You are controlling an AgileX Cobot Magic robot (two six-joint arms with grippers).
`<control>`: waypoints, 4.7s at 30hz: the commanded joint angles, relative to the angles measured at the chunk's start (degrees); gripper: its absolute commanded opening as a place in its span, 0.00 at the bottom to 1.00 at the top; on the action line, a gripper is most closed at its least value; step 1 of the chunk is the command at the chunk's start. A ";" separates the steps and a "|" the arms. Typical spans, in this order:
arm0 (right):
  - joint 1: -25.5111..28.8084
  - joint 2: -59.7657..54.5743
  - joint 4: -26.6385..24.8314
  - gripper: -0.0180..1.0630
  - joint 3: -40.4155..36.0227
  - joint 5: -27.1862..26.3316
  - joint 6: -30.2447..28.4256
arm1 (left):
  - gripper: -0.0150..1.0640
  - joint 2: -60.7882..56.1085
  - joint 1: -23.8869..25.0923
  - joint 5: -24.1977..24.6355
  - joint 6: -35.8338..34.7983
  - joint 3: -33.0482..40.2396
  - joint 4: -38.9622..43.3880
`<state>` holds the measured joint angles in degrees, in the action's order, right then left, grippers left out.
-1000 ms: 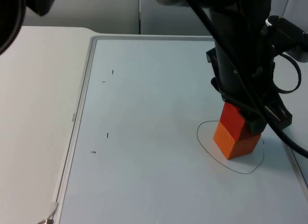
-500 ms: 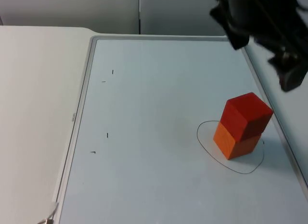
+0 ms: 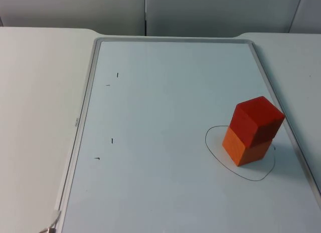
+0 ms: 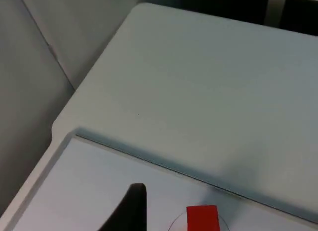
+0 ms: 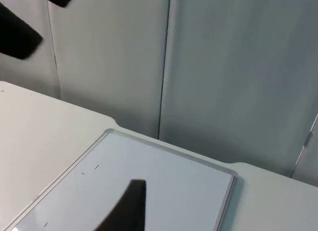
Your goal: Pick up one cube with the left hand and another cube with the right hand. First place the cube in the right hand at the target position, then stack the cube in the left hand on top.
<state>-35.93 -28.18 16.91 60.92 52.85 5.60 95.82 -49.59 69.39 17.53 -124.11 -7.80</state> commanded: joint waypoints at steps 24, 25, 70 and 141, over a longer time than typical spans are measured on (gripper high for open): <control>-0.06 18.96 -6.70 0.98 -21.05 -4.64 -1.09 | 0.99 -55.14 -0.23 -25.04 -12.26 78.91 7.12; -0.06 20.41 -6.95 0.98 -21.99 -3.75 -1.09 | 0.99 -58.27 -0.23 -25.04 -12.68 80.80 7.12; -0.06 28.18 -14.25 0.98 -31.80 9.04 -4.55 | 0.99 -95.82 -0.12 -7.41 -23.68 94.68 11.33; -0.06 28.18 -13.13 0.98 -31.80 9.04 -2.72 | 0.99 -95.82 -0.12 -7.50 -19.04 94.68 10.91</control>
<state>-35.93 -0.19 3.27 29.36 62.24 2.58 0.28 -49.59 62.68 -1.46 -29.87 3.59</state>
